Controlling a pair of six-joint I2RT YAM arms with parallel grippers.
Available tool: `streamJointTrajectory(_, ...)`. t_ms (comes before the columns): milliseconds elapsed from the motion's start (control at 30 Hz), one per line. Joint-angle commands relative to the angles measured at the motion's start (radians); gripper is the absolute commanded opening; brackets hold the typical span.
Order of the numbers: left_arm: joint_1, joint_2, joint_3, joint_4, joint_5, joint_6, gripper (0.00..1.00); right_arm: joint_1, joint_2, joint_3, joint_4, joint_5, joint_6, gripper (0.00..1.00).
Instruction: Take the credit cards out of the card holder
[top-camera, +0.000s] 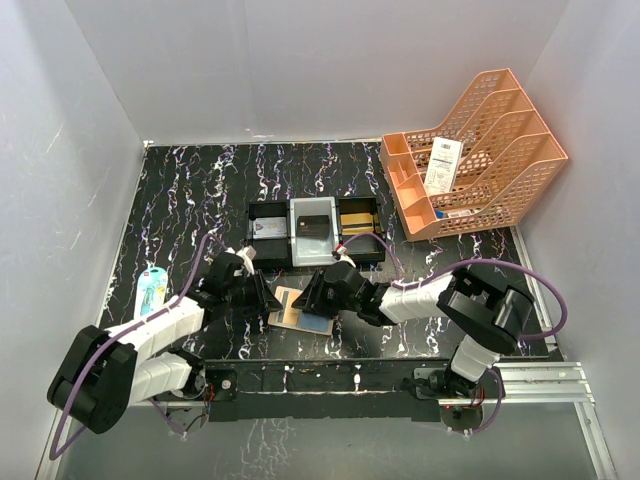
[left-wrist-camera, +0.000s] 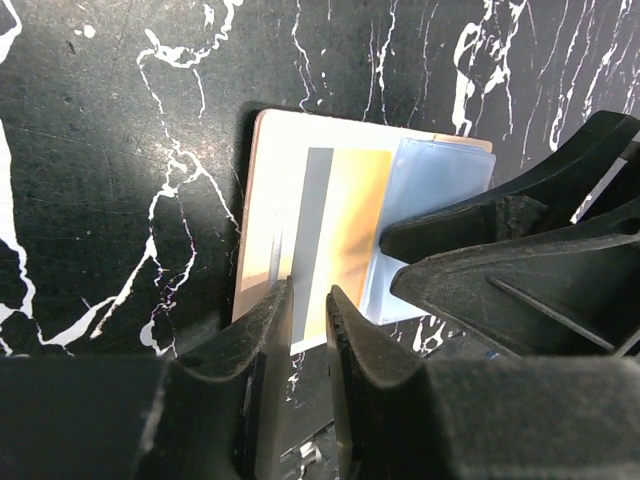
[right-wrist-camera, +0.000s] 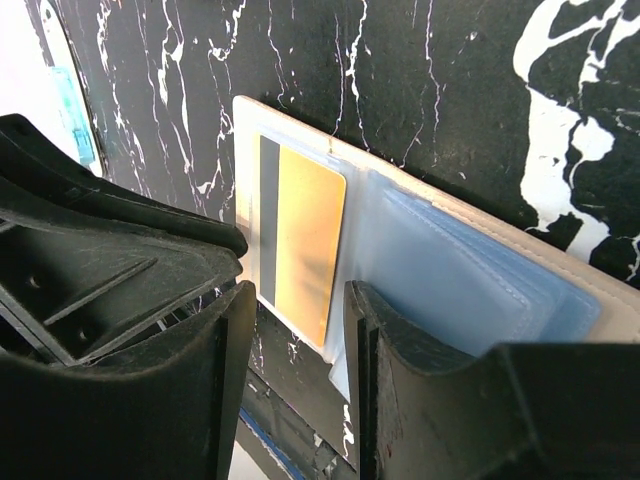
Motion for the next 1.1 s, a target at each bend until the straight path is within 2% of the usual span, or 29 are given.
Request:
streamJointTrajectory(0, -0.015, -0.006, -0.017, -0.016, -0.036, 0.025, 0.17, 0.004, 0.017, -0.013, -0.003, 0.032, -0.014, 0.39)
streamJointTrajectory(367, -0.034, 0.008, -0.011, -0.056, -0.002, 0.064, 0.11, 0.004, 0.04, -0.007, 0.03, -0.015, -0.02, 0.33)
streamJointTrajectory(500, -0.034, -0.009, -0.016, -0.055, -0.005, 0.065, 0.11, 0.004, 0.038, -0.001, 0.038, -0.019, -0.026, 0.28)
streamJointTrajectory(700, -0.034, -0.007, -0.022, -0.047, -0.002, 0.058, 0.11, 0.003, 0.028, -0.024, 0.097, -0.053, -0.025, 0.09)
streamJointTrajectory(900, -0.036, -0.009, -0.021, -0.059, -0.018, 0.056, 0.11, 0.002, 0.004, -0.048, 0.143, -0.075, -0.028, 0.0)
streamJointTrajectory(1067, -0.035, -0.007, -0.013, -0.078, -0.025, 0.063, 0.1, -0.019, -0.008, -0.058, 0.146, -0.114, -0.036, 0.0)
